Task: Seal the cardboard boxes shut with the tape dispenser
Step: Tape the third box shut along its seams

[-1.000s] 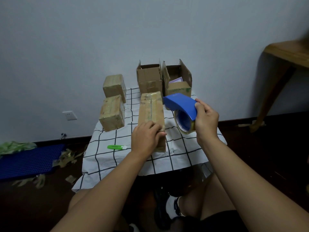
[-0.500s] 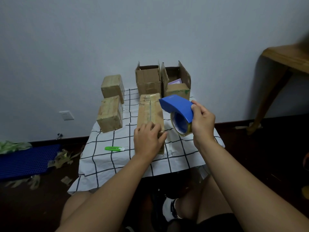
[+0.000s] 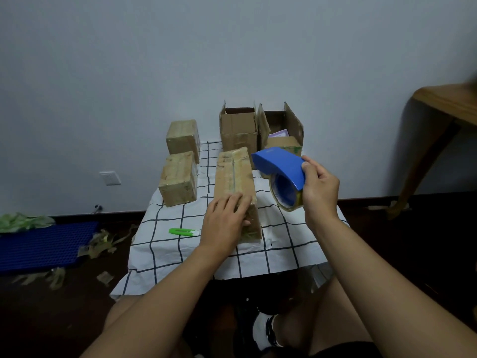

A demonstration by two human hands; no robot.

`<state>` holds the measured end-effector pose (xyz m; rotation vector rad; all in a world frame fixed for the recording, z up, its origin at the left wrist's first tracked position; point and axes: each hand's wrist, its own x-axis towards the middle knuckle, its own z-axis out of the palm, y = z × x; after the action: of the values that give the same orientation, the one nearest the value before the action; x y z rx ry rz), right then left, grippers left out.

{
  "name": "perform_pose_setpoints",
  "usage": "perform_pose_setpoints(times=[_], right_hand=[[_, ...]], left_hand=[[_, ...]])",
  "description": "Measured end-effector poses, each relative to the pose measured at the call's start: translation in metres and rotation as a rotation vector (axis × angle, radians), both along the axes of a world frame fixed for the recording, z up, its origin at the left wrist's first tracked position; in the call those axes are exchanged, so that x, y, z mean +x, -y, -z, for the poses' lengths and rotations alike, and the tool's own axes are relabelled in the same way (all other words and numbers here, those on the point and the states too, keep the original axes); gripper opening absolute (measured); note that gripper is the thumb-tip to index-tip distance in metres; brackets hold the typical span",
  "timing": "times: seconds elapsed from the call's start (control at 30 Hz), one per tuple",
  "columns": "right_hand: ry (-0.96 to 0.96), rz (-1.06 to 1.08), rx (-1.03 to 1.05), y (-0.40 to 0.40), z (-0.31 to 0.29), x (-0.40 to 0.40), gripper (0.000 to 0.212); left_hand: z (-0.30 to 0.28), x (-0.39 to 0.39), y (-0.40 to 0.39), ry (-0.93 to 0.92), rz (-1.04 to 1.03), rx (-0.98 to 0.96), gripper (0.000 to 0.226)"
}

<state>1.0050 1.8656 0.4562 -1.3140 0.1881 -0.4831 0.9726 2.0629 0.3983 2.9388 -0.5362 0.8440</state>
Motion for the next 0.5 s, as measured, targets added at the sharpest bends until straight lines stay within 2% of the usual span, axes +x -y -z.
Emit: perform_pose_setpoints(times=[0.2,0.5], right_hand=[[0.04,-0.015,0.023,-0.017,-0.016,0.011,0.017],[0.036,-0.049,-0.02,-0.038,-0.016,0.036,0.022]], left_hand=[[-0.021,0.005,-0.03,0.078,-0.032,0.029,0.06],[-0.037,0.057,-0.055,-0.026,-0.129,0.082,0.056]])
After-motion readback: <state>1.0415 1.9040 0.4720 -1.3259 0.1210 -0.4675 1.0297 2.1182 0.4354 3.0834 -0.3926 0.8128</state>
